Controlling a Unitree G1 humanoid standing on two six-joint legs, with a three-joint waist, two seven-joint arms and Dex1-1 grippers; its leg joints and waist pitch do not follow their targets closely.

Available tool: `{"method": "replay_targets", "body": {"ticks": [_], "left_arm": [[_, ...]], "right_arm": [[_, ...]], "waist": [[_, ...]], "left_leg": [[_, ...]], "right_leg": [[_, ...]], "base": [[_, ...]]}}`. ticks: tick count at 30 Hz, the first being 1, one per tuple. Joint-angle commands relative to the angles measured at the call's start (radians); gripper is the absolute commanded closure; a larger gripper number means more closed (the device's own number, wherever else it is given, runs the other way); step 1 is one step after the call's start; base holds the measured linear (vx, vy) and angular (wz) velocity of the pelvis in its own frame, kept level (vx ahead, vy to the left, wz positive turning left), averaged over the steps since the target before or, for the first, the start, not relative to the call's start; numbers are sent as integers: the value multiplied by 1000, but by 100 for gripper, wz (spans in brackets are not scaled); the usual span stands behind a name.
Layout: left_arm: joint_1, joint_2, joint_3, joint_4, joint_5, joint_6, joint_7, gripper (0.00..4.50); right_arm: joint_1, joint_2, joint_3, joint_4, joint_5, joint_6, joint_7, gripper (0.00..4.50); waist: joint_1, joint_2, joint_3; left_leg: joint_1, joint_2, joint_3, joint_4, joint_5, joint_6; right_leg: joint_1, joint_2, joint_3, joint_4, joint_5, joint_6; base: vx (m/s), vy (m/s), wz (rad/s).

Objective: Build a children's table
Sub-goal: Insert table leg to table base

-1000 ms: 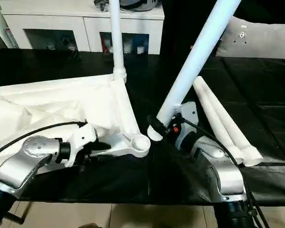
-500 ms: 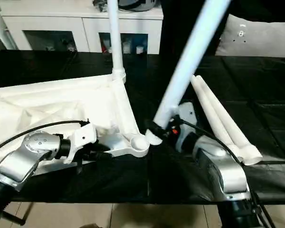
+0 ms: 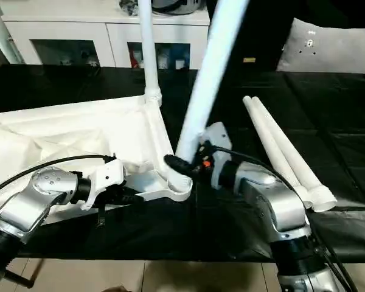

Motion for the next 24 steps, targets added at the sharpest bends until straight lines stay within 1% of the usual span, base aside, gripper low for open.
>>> {"method": "replay_targets", "body": {"ticks": [1, 2, 5, 6, 8, 10, 12, 13, 14, 15, 17, 22, 24], "left_arm": [[-5, -12, 10, 17, -15, -7, 3, 450], [-5, -16, 11, 20, -16, -11, 2, 450], [-3, -23, 14, 26, -20, -30, -1, 450], [-3, -28, 16, 29, -21, -41, 1, 450], [-4, -32, 17, 31, -22, -49, 1, 450], [-8, -38, 13, 28, -24, -60, -13, 450], [-9, -39, 11, 26, -23, -64, -18, 450], [-11, -41, 9, 26, -22, -69, -24, 450], [-14, -44, 9, 26, -22, -72, -27, 450], [-16, -46, 10, 26, -23, -73, -28, 450], [-18, -50, 12, 28, -27, -78, -32, 450], [-24, -64, 16, 35, -34, -82, -33, 450], [-28, -70, 18, 41, -31, -82, -25, 450]], "right_arm": [[-22, -12, 16, 15, -11, 19, 20, 259], [-25, -16, 23, 23, -14, 24, 30, 259], [-31, -24, 42, 42, -26, 32, 43, 259], [-36, -25, 50, 52, -32, 37, 44, 259], [-40, -26, 56, 60, -35, 41, 44, 259], [-57, -25, 76, 96, -53, 29, 42, 259], [-65, -24, 81, 112, -62, 20, 42, 259], [-72, -21, 84, 129, -70, 13, 40, 259], [-80, -16, 86, 151, -77, 4, 42, 259], [-85, -14, 86, 164, -81, 0, 42, 259], [-90, -13, 89, 183, -88, -7, 41, 259], [-88, -7, 84, 225, -86, -30, 52, 259], [-85, -2, 77, 232, -79, -41, 62, 259]], "waist": [[4, -1, -63], [4, -3, -63], [5, -2, -63], [5, -6, -62], [6, -3, -63], [5, -8, -62], [6, -4, -62], [5, -4, -62], [5, -4, -63], [6, -4, -64], [4, -5, -64], [4, -4, -60], [4, -3, -61]], "left_leg": [[5, 57, -12, -82, -113, 26], [4, 57, -11, -81, -106, 29], [4, 58, -11, -80, -100, 35], [3, 57, -9, -81, -104, 35], [4, 58, -10, -81, -109, 33], [3, 58, -9, -81, -109, 35], [5, 58, -9, -81, -119, 30], [5, 58, -9, -82, -121, 28], [4, 58, -9, -81, -119, 28], [3, 58, -9, -81, -107, 32], [4, 58, -8, -81, -108, 36], [5, 59, -8, -84, -148, 27], [6, 59, -8, -84, -149, 26]], "right_leg": [[54, -73, 38, -66, -52, -273], [55, -74, 39, -67, -46, -273], [54, -74, 38, -67, -45, -271], [54, -74, 39, -68, -57, -268], [53, -75, 39, -69, -76, -265], [52, -75, 39, -71, -86, -263], [50, -76, 39, -72, -111, -260], [50, -75, 39, -72, -116, -257], [50, -75, 39, -72, -114, -258], [52, -75, 39, -69, -92, -257], [50, -74, 38, -70, -88, -262], [48, -76, 39, -76, -152, -253], [48, -76, 39, -76, -156, -251]], "base": [[0, 0, 0], [0, 0, 0], [0, 0, 0], [0, 0, 0], [0, 0, 0], [0, 0, 0], [0, 0, 0], [0, 0, 0], [0, 0, 0], [0, 0, 0], [0, 0, 0], [0, 0, 0], [0, 0, 0]]}}
